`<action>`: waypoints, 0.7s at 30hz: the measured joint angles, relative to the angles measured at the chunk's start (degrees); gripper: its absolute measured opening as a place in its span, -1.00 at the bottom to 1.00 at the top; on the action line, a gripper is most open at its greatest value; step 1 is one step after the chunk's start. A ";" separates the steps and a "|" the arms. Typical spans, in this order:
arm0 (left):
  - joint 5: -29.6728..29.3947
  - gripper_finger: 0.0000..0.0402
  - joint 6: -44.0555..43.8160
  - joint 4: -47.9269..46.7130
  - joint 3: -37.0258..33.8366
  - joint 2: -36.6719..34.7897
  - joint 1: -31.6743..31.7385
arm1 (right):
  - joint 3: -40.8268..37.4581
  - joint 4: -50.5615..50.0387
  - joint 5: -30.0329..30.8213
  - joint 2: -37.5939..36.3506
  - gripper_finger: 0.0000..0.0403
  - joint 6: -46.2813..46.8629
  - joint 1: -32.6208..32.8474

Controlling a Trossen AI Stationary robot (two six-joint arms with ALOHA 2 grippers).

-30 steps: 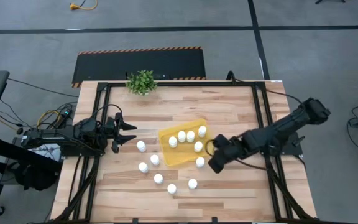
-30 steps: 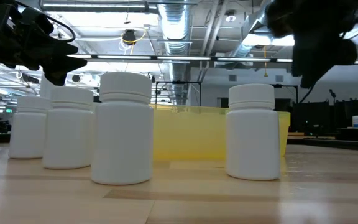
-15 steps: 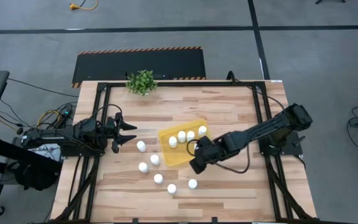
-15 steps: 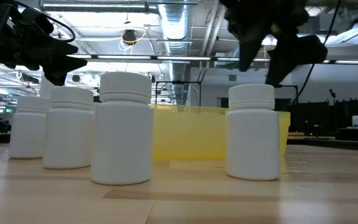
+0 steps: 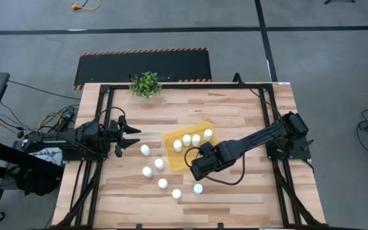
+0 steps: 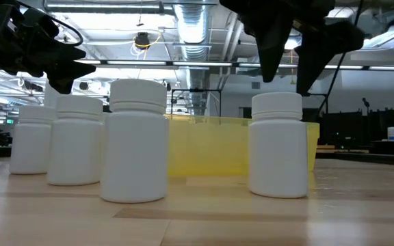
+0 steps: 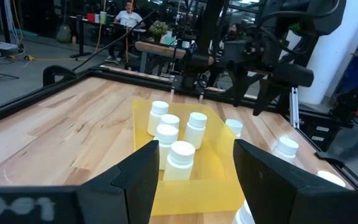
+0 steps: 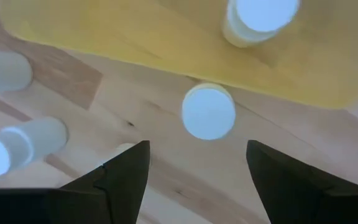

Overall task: Pick and place pill bottles into a basket
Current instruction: Put the white pill bottle into the yellow bin

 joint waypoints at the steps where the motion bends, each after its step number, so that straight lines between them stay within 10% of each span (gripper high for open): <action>1: 0.00 -0.03 0.00 -0.02 -0.02 0.02 0.01 | -0.03 -0.06 0.06 0.00 0.29 0.51 0.06; 21: 0.00 -0.03 0.00 -0.02 -0.01 0.00 0.01 | 0.05 1.88 0.86 4.52 0.29 2.82 1.29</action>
